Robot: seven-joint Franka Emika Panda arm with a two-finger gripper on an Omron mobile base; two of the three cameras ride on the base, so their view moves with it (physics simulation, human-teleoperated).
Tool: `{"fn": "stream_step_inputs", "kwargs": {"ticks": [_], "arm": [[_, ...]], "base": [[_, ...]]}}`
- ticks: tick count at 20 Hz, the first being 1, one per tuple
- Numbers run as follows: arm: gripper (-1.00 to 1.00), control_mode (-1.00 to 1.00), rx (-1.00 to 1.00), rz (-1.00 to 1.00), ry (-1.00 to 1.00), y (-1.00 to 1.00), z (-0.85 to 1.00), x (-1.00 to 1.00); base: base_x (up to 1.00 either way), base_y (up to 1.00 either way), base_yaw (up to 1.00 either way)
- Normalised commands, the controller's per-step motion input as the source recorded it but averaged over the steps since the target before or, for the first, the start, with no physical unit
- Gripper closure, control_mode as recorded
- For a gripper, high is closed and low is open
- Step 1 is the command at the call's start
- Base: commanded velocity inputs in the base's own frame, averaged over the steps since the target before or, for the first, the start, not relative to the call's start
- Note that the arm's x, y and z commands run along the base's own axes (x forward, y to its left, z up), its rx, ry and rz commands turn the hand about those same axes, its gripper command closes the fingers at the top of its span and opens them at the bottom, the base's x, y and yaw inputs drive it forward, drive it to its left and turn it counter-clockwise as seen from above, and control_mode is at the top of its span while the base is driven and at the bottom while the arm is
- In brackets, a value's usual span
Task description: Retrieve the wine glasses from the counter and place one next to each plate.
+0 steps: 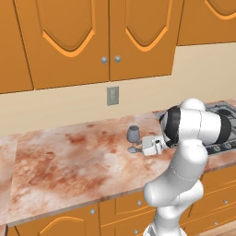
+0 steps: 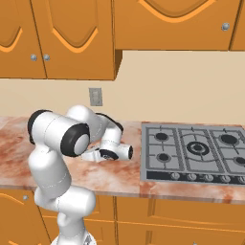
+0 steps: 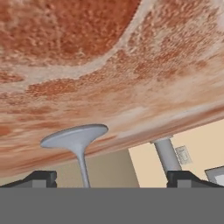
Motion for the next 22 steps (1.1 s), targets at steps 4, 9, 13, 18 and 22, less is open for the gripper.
{"fn": "stream_step_inputs", "kwargs": {"ticks": [4, 9, 13, 18, 22], "arm": [[-1.00, -1.00, 0.03, 0.00, -0.01, 0.01, 0.00, 0.13], [-1.00, -1.00, 0.03, 0.00, 0.00, 0.11, 0.00, 0.12], [-1.00, -1.00, 0.02, 0.00, -0.04, 0.16, -0.01, 0.09], [-1.00, -1.00, 0.01, 0.00, -0.04, 0.05, 0.00, 0.10], [-1.00, -1.00, 0.03, 0.00, -0.03, 0.00, 0.00, 0.08]], "base": [[0.00, 0.00, 0.00], [0.00, 0.00, 0.00], [0.00, 0.00, 0.00], [0.00, 0.00, 0.00], [0.00, 0.00, 0.00]]}}
